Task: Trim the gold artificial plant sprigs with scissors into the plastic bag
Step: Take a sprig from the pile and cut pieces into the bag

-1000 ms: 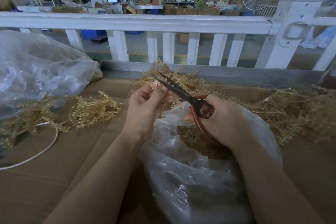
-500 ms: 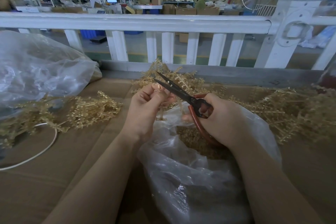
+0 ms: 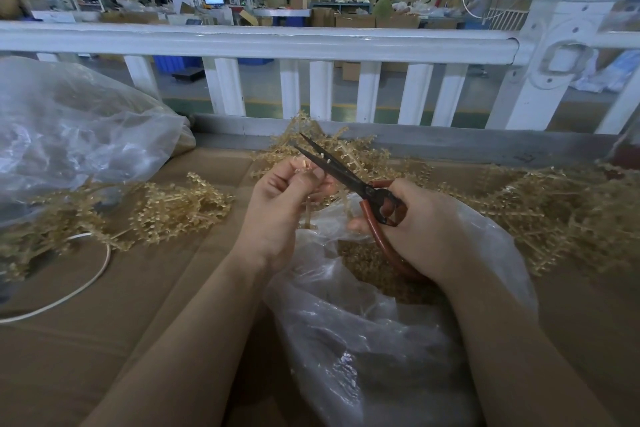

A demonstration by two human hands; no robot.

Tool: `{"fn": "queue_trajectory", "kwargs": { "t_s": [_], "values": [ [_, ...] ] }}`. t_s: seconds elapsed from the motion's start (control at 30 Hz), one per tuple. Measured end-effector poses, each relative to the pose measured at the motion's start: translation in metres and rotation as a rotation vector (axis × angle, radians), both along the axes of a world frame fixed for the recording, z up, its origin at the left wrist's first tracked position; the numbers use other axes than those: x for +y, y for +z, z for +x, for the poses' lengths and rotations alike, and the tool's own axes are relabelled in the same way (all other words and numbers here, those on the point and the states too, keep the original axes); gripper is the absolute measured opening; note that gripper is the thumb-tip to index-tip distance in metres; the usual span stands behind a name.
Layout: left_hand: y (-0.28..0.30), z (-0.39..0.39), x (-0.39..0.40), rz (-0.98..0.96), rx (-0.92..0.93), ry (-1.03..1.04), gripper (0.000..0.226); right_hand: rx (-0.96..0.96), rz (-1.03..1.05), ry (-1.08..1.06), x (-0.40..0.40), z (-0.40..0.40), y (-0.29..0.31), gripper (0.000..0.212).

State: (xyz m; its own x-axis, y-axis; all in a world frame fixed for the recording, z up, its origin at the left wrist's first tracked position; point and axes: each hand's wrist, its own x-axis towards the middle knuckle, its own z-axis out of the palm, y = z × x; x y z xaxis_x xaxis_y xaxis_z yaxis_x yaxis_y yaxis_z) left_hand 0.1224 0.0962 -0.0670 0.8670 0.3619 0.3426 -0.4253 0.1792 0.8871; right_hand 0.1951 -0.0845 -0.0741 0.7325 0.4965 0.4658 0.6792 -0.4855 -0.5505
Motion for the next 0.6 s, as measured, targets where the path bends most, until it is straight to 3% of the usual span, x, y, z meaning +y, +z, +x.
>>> {"fn": "queue_trajectory", "kwargs": {
  "t_s": [0.23, 0.6],
  "values": [
    [0.0014, -0.0007, -0.0012, -0.018, -0.014, -0.013, 0.011, 0.020, 0.005, -0.007, 0.0012, 0.0012, -0.0022, 0.059],
    [0.0011, -0.0002, 0.0005, -0.019, -0.001, -0.022, 0.008, 0.005, 0.008, -0.028, 0.0016, 0.0032, -0.0019, 0.075]
  ]
}}
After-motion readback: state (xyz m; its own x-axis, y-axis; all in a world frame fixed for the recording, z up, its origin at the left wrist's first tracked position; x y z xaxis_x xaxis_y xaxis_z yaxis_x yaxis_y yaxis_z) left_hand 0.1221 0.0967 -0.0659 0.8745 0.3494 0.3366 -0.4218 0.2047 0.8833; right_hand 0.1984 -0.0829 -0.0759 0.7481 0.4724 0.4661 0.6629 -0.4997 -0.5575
